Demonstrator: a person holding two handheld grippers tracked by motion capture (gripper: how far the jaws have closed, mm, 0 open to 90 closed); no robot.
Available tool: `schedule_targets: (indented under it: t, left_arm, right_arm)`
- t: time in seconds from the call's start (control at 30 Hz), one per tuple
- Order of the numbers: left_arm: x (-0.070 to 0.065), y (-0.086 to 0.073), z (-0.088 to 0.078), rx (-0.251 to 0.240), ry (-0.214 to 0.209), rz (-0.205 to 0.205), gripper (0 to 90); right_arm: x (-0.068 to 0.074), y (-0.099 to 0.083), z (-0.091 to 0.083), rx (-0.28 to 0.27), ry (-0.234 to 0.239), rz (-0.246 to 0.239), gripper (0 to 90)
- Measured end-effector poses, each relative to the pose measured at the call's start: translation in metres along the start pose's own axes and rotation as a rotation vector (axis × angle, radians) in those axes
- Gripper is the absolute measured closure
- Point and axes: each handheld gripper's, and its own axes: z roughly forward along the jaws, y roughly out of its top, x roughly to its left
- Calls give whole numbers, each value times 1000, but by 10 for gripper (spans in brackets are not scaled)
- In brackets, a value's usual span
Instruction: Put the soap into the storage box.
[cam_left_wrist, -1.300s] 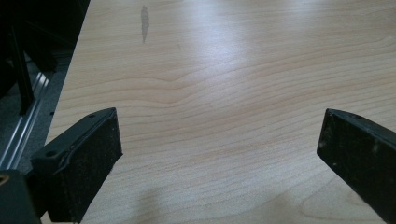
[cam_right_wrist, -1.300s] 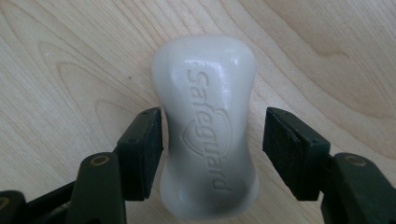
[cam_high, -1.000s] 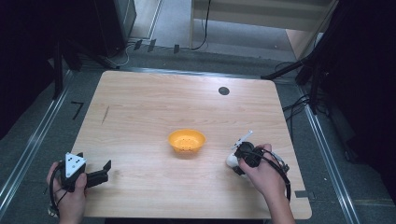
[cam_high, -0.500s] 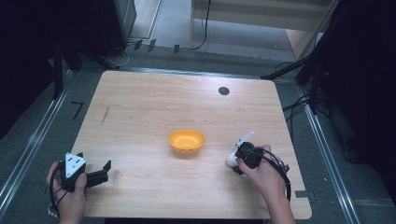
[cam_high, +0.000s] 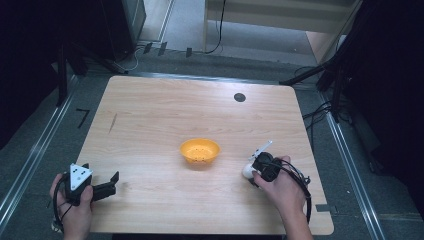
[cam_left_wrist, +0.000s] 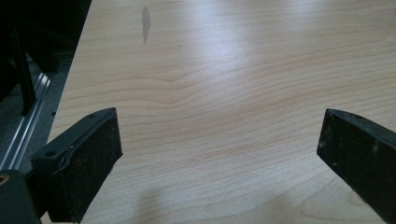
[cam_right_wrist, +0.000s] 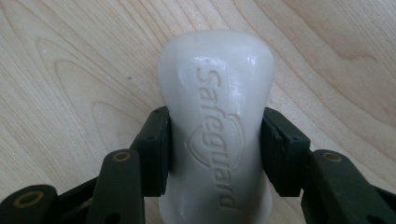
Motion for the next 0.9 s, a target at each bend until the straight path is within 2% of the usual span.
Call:
schedule_targets:
  t: [0.23, 0.7, 0.77, 0.9]
  left_arm:
    - [0, 0, 0, 1, -2, -1, 0]
    - [0, 0, 0, 4, 2, 0, 1]
    - [0, 0, 0, 2, 3, 2, 0]
    - [0, 0, 0, 2, 4, 2, 1]
  right_arm:
    - [0, 0, 0, 2, 1, -1, 507]
    - [-4, -2, -2, -1, 21, -58, 509]
    - [-4, -1, -4, 13, 13, -74, 509]
    - [-4, 2, -10, 6, 14, -100, 509]
